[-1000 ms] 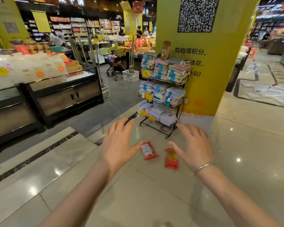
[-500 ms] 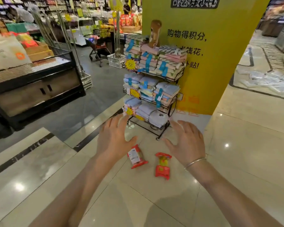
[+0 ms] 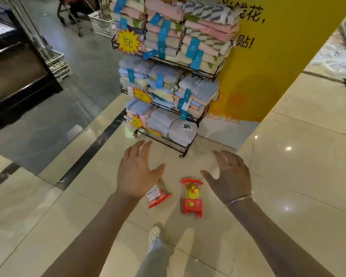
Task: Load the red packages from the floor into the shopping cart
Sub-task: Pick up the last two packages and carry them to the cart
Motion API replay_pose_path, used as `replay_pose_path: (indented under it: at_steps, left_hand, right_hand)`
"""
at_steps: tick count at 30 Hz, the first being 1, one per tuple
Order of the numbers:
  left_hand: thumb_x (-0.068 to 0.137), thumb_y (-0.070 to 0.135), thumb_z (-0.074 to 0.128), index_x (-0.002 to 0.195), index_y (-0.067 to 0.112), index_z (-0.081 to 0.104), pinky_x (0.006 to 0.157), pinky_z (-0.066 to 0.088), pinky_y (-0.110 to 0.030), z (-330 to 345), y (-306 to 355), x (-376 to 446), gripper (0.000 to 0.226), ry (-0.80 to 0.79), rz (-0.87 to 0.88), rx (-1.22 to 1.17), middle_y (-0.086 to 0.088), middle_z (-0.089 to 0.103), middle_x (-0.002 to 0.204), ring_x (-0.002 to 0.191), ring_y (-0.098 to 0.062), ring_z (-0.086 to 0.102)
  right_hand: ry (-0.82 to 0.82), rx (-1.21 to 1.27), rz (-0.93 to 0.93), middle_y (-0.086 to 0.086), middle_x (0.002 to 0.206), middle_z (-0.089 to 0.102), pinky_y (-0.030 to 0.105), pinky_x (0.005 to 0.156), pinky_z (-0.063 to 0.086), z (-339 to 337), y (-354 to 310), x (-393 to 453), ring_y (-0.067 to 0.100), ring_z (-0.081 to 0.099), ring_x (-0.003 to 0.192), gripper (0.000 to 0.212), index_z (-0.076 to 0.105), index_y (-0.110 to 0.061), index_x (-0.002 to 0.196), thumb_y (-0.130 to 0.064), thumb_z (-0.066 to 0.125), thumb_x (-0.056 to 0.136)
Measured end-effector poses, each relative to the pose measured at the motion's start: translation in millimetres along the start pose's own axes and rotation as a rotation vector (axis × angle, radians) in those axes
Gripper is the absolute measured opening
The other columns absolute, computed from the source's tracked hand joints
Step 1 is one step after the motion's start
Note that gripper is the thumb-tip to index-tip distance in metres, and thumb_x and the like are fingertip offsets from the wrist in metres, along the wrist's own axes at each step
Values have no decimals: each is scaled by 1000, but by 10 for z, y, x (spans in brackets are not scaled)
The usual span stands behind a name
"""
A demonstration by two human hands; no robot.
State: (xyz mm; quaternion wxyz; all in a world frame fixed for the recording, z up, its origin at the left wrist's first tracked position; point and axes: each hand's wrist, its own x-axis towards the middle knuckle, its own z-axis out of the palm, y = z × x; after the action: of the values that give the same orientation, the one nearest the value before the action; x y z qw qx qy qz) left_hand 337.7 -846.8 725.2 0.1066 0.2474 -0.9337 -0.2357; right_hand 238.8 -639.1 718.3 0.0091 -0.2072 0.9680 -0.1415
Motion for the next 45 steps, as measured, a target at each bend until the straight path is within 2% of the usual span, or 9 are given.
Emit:
replay_pose_path:
  at_steps: [8, 18, 26, 29, 35, 38, 40, 43, 45]
  left_hand:
    - [82, 38, 75, 142, 15, 45, 99, 44, -42, 1297, -893, 1173, 70, -120, -155, -49, -9, 45, 147, 132, -32, 43]
    - [79, 30, 76, 140, 12, 46, 97, 44, -41, 4280, -2547, 1334, 70, -322, -257, -59, -11, 50, 141, 126, -33, 47]
    - [80, 18, 76, 132, 2, 52, 93, 48, -57, 6499, -3723, 1110, 60, -368, -93, 45, -24, 53, 135, 122, -46, 48]
    - [88, 14, 66, 133, 2, 52, 106, 35, -58, 7009, -4095, 1119, 49, -271, -123, 98, -25, 42, 145, 135, -45, 33]
    - [78, 11, 76, 154, 21, 18, 118, 11, -54, 7430, -4570, 1217, 96, 6, -677, -47, -26, 2, 159, 147, -44, 3]
    - [68, 26, 88, 155, 21, -1, 117, 21, -52, 7388, -4607, 1273, 124, 12, -1001, -286, -19, 11, 159, 145, -38, 18]
    - [63, 28, 90, 152, 15, 9, 107, 39, -52, 7362, -4677, 1267, 121, -5, -1155, -474, -14, 38, 147, 132, -33, 43]
    - [45, 35, 92, 128, 7, 51, 86, 55, -42, 7307, -4756, 1257, 97, -154, -1244, -734, -6, 66, 117, 101, -25, 66]
    - [39, 34, 90, 112, 14, 64, 74, 58, -39, 7307, -4775, 1250, 80, -239, -1217, -845, -4, 73, 106, 92, -23, 71]
  right_hand:
    - [-186, -50, 124, 6, 146, 47, 47, 108, 36, 1384, 243, 1155, 31, 39, 135, 66, 47, -23, 140, -57, 60, 85]
    - [-463, -89, 166, 10, 139, 52, 45, 96, 43, 4635, 1122, 1581, 34, 47, 125, 62, 54, -18, 133, -49, 67, 81]
    - [-415, -70, 220, 15, 140, 51, 48, 92, 44, 6974, 2010, 1543, 39, 47, 125, 58, 45, -15, 141, -37, 61, 89]
    - [-394, -71, 247, 15, 148, 44, 52, 93, 44, 7526, 2292, 1535, 43, 41, 131, 60, 42, -16, 144, -19, 63, 88]
    - [-310, 66, 528, 23, 161, 3, 51, 117, 15, 7912, 2704, 1662, 38, 0, 149, 118, 3, -36, 155, -28, 86, 71]
    - [-405, 306, 731, 22, 159, 18, 51, 117, 22, 7900, 2898, 1769, 36, 17, 147, 146, -13, -31, 154, -35, 94, 54]
    - [-467, 432, 827, 16, 156, 30, 53, 113, 32, 7901, 2952, 1759, 35, 31, 142, 157, -10, -23, 155, -45, 93, 39]
    - [-512, 413, 880, 15, 146, 43, 55, 105, 41, 7977, 3060, 1682, 35, 44, 132, 163, 19, -14, 150, -71, 77, 8]
    - [-508, 424, 914, 15, 142, 46, 54, 103, 43, 7977, 3075, 1664, 36, 48, 128, 150, 28, -13, 144, -68, 79, 15]
